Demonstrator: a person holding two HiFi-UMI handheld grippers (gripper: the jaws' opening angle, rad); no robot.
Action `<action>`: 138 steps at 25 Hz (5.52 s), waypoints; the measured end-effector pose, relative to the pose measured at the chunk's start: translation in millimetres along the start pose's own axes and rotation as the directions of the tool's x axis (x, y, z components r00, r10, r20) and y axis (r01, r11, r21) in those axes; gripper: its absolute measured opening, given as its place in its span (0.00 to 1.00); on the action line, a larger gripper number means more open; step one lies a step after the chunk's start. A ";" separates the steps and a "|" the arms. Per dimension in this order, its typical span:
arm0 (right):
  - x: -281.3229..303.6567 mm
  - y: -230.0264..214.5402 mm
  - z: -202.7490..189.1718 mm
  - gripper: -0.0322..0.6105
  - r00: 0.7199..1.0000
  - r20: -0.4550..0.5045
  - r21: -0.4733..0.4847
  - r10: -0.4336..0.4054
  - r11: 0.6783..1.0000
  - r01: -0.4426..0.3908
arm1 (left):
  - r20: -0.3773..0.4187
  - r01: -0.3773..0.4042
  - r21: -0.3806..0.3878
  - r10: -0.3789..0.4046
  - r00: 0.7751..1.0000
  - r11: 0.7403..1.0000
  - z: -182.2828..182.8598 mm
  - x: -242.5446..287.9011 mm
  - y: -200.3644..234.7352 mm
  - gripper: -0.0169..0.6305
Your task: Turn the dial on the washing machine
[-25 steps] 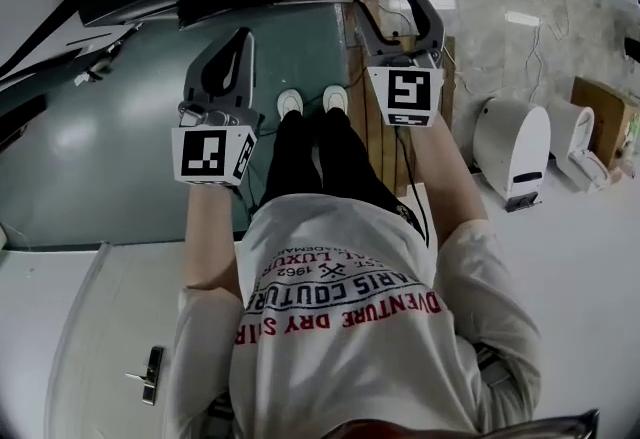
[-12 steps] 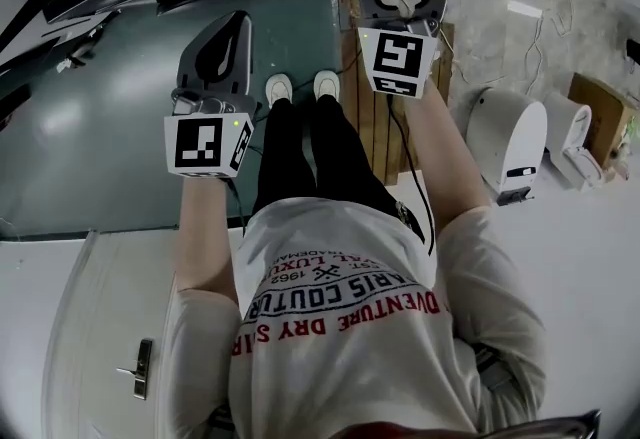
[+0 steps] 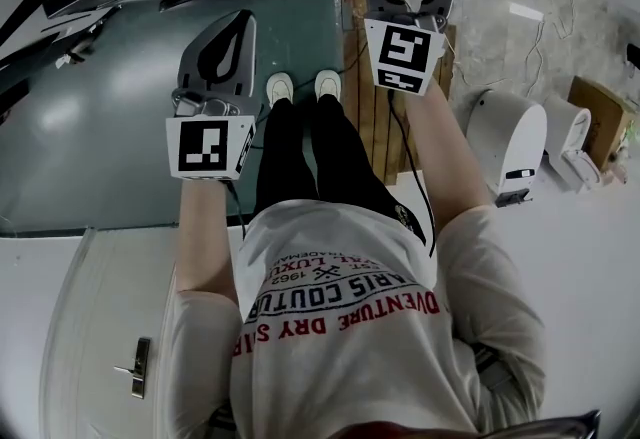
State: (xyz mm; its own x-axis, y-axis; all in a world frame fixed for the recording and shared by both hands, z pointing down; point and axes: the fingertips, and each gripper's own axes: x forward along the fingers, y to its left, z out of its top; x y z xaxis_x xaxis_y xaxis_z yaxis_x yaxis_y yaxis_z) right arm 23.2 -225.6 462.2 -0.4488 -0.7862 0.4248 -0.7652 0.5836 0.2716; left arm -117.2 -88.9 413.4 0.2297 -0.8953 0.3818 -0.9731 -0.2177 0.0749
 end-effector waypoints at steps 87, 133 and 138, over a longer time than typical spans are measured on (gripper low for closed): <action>-0.1 3.9 3.4 0.50 0.992 -0.089 -0.095 -0.087 0.992 0.079 | 0.050 0.068 0.011 -0.069 0.996 0.998 22.7 -17.2 14.7 0.05; -0.8 7.7 -0.3 0.49 0.994 -0.043 -0.397 -0.097 0.915 0.072 | 0.013 0.043 -0.005 -0.043 0.999 0.999 10.7 -18.1 3.3 0.05; -1.7 5.6 0.2 0.48 0.997 -0.056 -0.199 -0.052 0.979 0.040 | 0.007 0.041 0.007 -0.041 0.999 0.999 8.4 -21.9 3.7 0.05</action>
State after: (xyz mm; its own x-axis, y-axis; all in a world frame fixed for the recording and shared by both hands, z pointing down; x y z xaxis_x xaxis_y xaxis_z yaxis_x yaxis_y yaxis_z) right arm 19.6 -221.0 462.8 -0.3822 -0.8029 0.4575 -0.6755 0.5806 0.4546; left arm -125.8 -73.3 397.6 0.2695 -0.8882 0.3721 -0.9628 -0.2569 0.0839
